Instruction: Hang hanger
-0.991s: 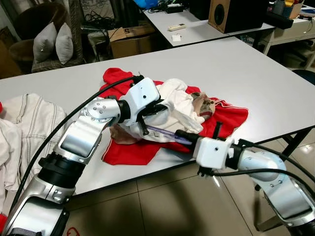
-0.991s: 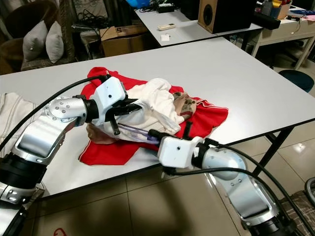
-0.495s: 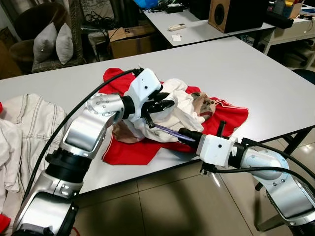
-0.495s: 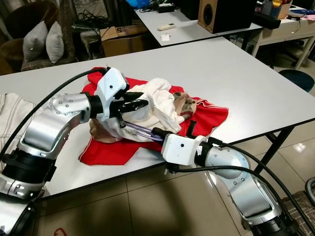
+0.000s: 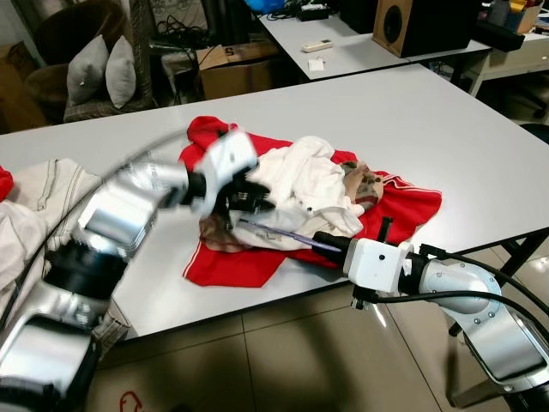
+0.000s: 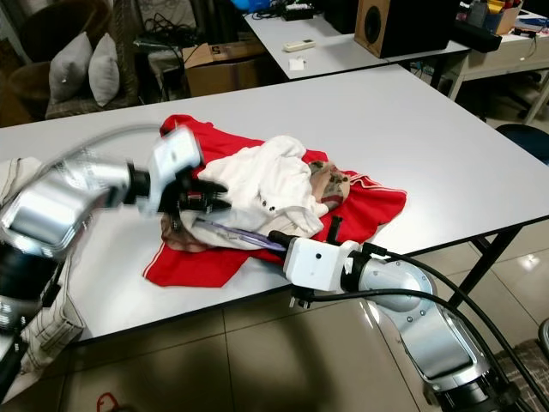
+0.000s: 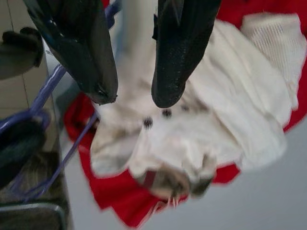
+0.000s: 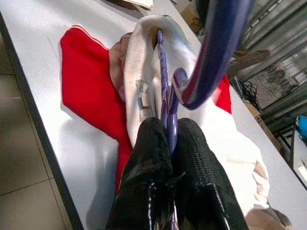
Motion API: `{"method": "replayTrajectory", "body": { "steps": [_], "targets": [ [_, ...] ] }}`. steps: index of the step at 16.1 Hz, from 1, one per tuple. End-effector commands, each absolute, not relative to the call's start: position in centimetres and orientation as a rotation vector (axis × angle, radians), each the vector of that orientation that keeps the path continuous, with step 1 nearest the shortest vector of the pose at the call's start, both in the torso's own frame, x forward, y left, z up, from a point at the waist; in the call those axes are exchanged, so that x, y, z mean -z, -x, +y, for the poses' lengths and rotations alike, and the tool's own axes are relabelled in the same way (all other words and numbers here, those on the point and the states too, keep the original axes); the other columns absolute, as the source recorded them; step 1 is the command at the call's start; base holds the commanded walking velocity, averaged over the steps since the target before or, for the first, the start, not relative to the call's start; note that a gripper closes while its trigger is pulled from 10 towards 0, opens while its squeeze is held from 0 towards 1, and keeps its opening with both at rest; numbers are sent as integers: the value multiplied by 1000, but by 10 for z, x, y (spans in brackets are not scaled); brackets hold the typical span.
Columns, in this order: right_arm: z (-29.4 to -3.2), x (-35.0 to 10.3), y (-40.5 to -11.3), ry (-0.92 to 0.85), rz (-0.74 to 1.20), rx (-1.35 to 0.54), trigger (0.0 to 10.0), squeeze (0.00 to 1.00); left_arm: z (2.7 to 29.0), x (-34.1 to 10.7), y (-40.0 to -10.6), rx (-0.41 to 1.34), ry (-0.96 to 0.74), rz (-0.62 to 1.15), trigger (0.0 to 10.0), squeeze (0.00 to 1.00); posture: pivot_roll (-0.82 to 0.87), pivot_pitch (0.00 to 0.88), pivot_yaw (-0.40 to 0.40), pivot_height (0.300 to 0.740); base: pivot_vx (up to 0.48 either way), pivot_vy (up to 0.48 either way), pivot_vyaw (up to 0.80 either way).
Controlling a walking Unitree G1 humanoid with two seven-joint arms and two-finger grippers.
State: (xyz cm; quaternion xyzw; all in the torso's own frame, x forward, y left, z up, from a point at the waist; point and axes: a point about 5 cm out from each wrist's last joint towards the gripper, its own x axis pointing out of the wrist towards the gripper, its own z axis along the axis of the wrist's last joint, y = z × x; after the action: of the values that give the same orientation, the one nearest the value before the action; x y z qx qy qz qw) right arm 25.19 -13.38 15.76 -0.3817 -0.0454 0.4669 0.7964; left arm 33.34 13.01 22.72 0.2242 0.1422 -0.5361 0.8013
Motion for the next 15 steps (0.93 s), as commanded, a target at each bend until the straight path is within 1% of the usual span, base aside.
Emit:
{"method": "replayTrajectory", "body": {
  "steps": [1,3,4,5,6,7,9,11,14,15],
  "targets": [
    [-133,-164,-254,816,-121,-1010,10000,0,140,-232,-337,1144,-466,305,10000,0,-32,0,108,740,0,0,0],
    [-135,-165,-253,802,-124,-1004,10000,0,149,-245,-350,1063,-378,219,10000,0,-34,0,109,740,0,0,0],
    [-137,-167,-253,772,-129,-990,10000,0,158,-261,-356,1032,-354,95,10000,0,-41,0,116,740,0,0,0],
    [-138,-168,-253,757,-132,-985,10000,0,163,-266,-357,1021,-363,54,10000,0,-43,0,117,740,0,0,0],
    [-139,-176,-255,664,-164,-957,10000,0,182,-269,-358,958,-474,52,10000,0,-46,0,121,740,0,0,0],
    [-139,-179,-256,611,-182,-944,10000,0,192,-268,-359,923,-539,66,10000,0,-46,0,121,740,0,0,0],
    [-139,-184,-259,542,-205,-931,10000,0,216,-264,-354,862,-618,104,10000,0,-36,0,116,740,0,0,0],
    [-141,-188,-260,480,-219,-926,10000,0,224,-262,-346,875,-634,99,10000,0,-25,0,106,740,0,0,0],
    [-149,-190,-262,399,-184,-948,10000,0,218,-256,-333,983,-646,87,10000,0,-12,0,96,740,0,0,0],
    [-158,-191,-265,383,-176,-924,10000,0,215,-258,-331,999,-669,49,10000,0,-9,0,94,740,0,0,0]
  ]
}}
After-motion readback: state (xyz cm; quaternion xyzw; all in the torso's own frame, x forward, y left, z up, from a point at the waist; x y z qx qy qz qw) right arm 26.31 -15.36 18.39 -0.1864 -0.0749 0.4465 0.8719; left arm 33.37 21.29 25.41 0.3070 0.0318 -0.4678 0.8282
